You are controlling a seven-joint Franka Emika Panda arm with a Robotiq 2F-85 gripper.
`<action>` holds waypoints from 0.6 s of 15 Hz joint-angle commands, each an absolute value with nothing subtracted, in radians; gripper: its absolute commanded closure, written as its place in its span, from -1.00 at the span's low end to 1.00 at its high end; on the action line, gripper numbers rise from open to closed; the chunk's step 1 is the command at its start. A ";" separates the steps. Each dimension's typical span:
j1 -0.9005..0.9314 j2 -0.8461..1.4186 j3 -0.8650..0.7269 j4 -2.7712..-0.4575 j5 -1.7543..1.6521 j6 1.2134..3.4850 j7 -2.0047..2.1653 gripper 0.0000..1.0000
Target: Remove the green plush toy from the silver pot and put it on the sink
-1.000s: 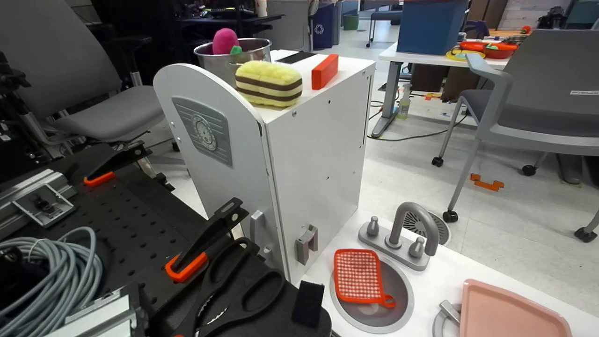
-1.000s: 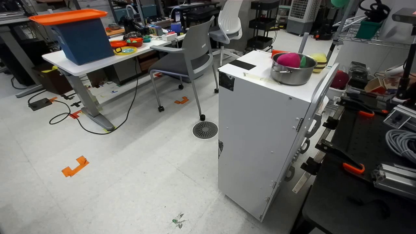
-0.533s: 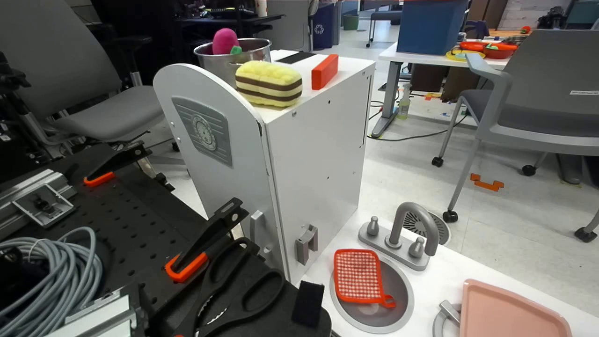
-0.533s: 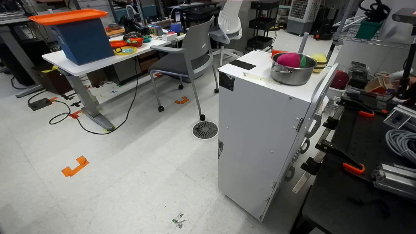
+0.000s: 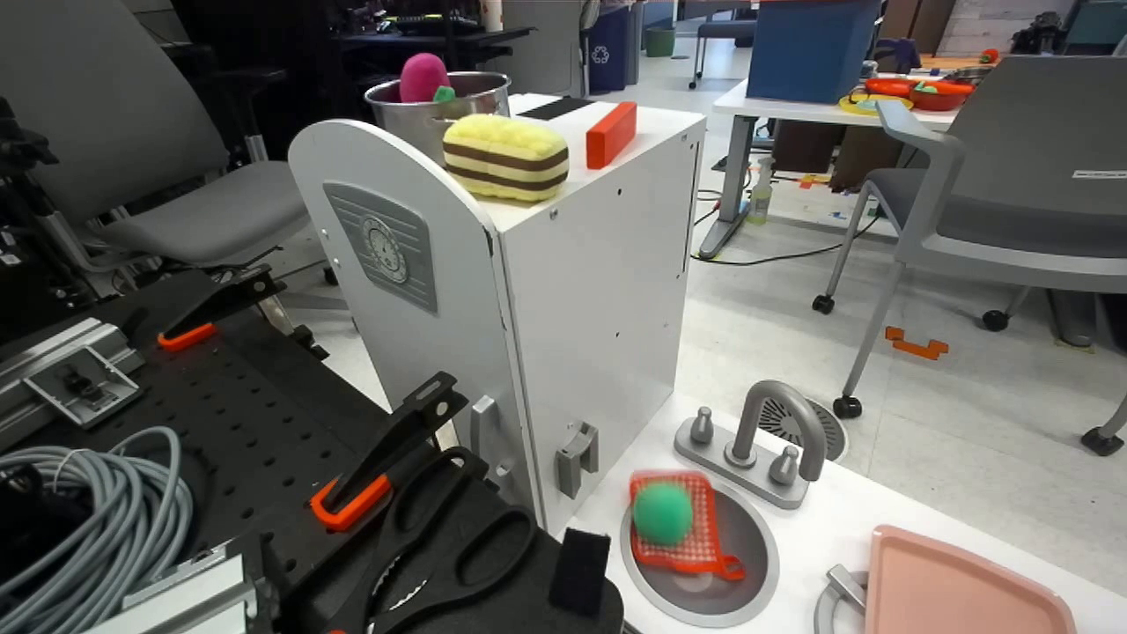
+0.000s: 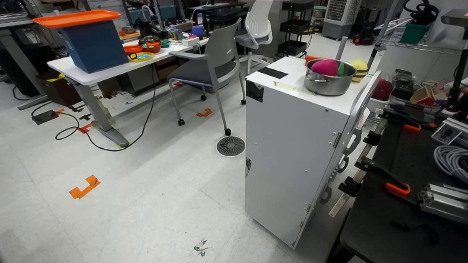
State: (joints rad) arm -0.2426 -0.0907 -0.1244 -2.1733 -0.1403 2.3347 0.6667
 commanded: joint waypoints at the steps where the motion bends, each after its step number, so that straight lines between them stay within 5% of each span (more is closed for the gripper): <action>1: -0.218 -0.101 -0.125 -2.187 -0.150 2.326 0.653 -1.00; 9: -0.162 -0.098 -0.101 -2.287 -0.145 2.339 0.629 -1.00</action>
State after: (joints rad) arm -0.1735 -0.0893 -0.1060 -2.2627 -0.1515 2.3354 0.6515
